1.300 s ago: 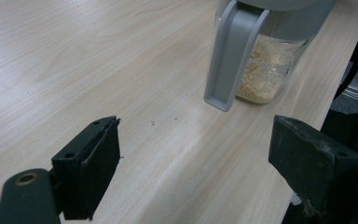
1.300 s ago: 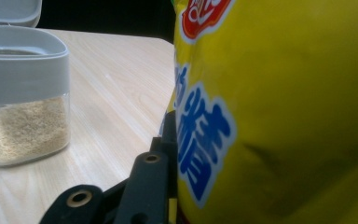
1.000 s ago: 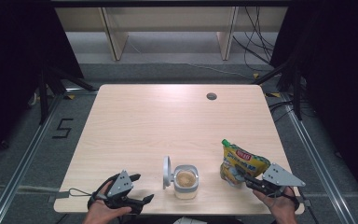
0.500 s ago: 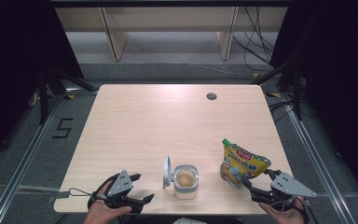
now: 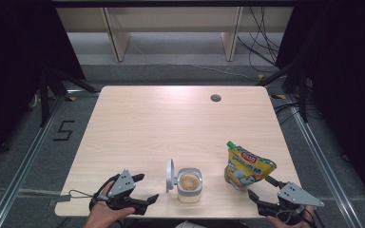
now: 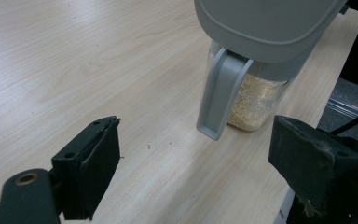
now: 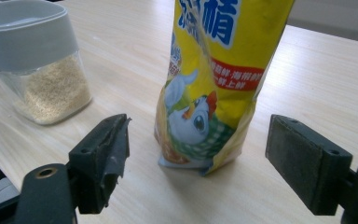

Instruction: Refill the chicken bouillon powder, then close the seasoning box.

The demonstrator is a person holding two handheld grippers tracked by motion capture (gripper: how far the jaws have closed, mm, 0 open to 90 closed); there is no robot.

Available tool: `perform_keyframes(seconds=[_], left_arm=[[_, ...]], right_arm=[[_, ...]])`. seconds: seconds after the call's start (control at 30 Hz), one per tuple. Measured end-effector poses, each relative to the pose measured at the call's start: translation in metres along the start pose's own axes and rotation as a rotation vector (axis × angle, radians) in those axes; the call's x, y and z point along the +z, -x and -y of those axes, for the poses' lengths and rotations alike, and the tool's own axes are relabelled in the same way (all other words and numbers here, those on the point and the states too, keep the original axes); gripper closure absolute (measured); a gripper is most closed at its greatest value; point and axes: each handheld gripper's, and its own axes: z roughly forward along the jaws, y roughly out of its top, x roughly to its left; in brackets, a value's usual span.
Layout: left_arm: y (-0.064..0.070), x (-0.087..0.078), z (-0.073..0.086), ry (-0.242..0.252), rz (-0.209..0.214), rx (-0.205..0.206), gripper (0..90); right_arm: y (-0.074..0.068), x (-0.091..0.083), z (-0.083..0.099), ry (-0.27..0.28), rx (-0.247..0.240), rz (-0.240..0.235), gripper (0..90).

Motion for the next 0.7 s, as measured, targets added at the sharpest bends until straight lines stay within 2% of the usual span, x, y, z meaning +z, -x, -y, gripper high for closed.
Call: perform_keyframes(seconds=[0.03,0.07,0.1,0.13,0.17,0.2,0.23,0.27,0.3,0.37,0.4,0.43,0.47,0.5,0.57,0.6,0.63,0.67,0.7], left_arm=[[0.001,-0.001,-0.001,-0.005,-0.006,0.007,16.0],[0.000,-0.002,-0.003,-0.013,-0.004,0.036,15.9],[0.000,-0.001,-0.004,-0.007,0.001,0.039,16.1],[0.003,-0.002,-0.004,-0.006,0.002,0.002,17.1],[0.003,-0.002,-0.005,-0.009,0.000,0.024,18.3],[0.003,-0.002,-0.007,-0.009,0.010,0.030,18.8],[0.004,-0.002,-0.007,-0.007,0.008,0.015,18.8],[0.005,-0.003,-0.009,-0.009,-0.003,0.028,19.0],[0.004,-0.003,-0.010,-0.008,0.004,0.044,20.3],[0.007,-0.003,-0.012,-0.003,0.000,0.009,24.1],[0.006,-0.003,-0.013,-0.005,0.006,0.035,27.1],[0.008,-0.003,-0.014,-0.015,0.014,0.024,34.1],[0.008,-0.003,-0.014,-0.015,0.011,0.033,39.7],[0.009,-0.004,-0.015,-0.020,0.010,0.038,43.2],[0.007,-0.004,-0.017,-0.013,0.023,0.082,53.6],[0.007,-0.004,-0.018,-0.012,0.023,0.085,58.3],[0.009,-0.003,-0.017,-0.006,0.028,0.058,64.3],[0.008,-0.004,-0.018,-0.008,0.030,0.080,68.1],[0.008,-0.003,-0.019,-0.007,0.031,0.081,72.4]], right_arm=[[-0.001,-0.001,0.000,0.002,0.019,-0.003,22.3],[-0.002,-0.002,0.001,-0.001,0.021,-0.003,22.0],[-0.002,-0.003,0.001,-0.009,0.019,0.003,22.0],[-0.003,-0.004,0.002,-0.015,0.019,0.012,22.4],[-0.005,-0.004,0.002,-0.018,0.027,0.010,22.9],[-0.003,-0.004,0.002,-0.014,-0.007,0.009,23.0],[-0.003,-0.005,0.002,-0.005,-0.009,0.013,23.0],[-0.004,-0.006,0.002,-0.011,0.010,0.007,22.9],[-0.004,-0.006,0.002,-0.013,0.016,0.013,22.9],[-0.004,-0.006,0.003,-0.010,0.016,0.006,22.9],[-0.005,-0.006,0.003,-0.010,0.014,0.006,23.2],[-0.005,-0.006,0.003,-0.011,0.012,0.012,23.9],[-0.003,-0.007,0.002,-0.002,-0.014,0.025,24.4],[-0.006,-0.009,0.002,-0.004,0.022,0.035,24.4],[-0.002,-0.008,0.002,0.013,0.006,0.038,24.3],[-0.002,-0.008,0.002,0.006,0.014,0.025,24.3],[-0.002,-0.008,0.003,-0.001,0.007,0.036,24.3],[-0.005,-0.009,0.003,-0.018,0.033,0.040,24.3],[-0.004,-0.008,0.003,-0.009,0.019,0.034,24.4]])
